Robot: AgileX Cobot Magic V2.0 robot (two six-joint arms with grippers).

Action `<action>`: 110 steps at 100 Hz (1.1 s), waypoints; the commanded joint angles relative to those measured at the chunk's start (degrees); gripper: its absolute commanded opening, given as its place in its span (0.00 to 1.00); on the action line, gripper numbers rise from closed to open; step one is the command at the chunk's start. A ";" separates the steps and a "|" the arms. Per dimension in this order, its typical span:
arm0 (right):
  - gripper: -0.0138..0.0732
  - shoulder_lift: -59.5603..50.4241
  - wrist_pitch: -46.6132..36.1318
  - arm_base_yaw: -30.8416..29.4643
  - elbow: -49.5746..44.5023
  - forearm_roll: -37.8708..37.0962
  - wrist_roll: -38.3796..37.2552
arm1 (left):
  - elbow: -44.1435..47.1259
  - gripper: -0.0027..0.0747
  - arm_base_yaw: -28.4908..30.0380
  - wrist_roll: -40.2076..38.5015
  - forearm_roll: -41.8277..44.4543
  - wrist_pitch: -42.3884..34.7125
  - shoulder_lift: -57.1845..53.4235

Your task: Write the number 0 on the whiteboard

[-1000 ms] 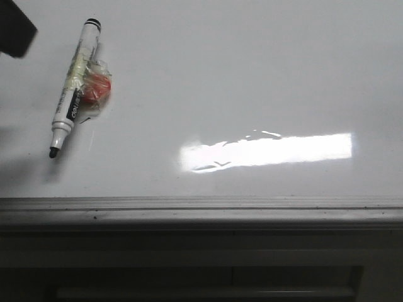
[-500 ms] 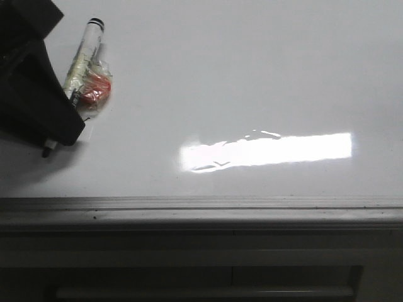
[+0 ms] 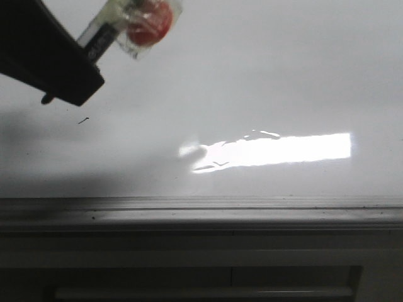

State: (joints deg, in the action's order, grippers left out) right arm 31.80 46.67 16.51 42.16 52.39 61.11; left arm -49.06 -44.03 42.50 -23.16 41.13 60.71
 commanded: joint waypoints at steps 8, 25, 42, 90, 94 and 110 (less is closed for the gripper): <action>0.58 6.51 -0.97 6.30 4.04 5.98 8.83 | -2.15 0.01 -5.03 9.40 1.10 -2.01 -4.73; 0.58 13.10 -3.82 16.91 7.27 3.55 10.64 | -2.15 0.01 -5.41 9.40 2.56 -2.01 -5.28; 0.58 20.12 -11.44 24.90 10.70 0.12 10.64 | -2.15 0.01 -5.41 9.40 2.56 -1.67 -5.28; 0.45 31.71 -9.50 26.50 13.30 2.55 10.54 | -2.15 0.01 -5.41 9.40 2.56 0.15 -5.28; 0.40 32.07 -8.95 26.50 13.30 2.58 10.54 | -2.15 0.01 -5.41 9.40 2.56 0.15 -5.28; 0.14 32.65 -7.15 26.50 13.30 2.58 10.54 | -2.15 0.01 -5.41 9.40 2.56 0.15 -5.28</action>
State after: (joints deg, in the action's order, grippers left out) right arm 64.86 40.02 43.09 53.57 52.48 71.17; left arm -49.25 -48.97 51.79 -19.08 44.37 56.27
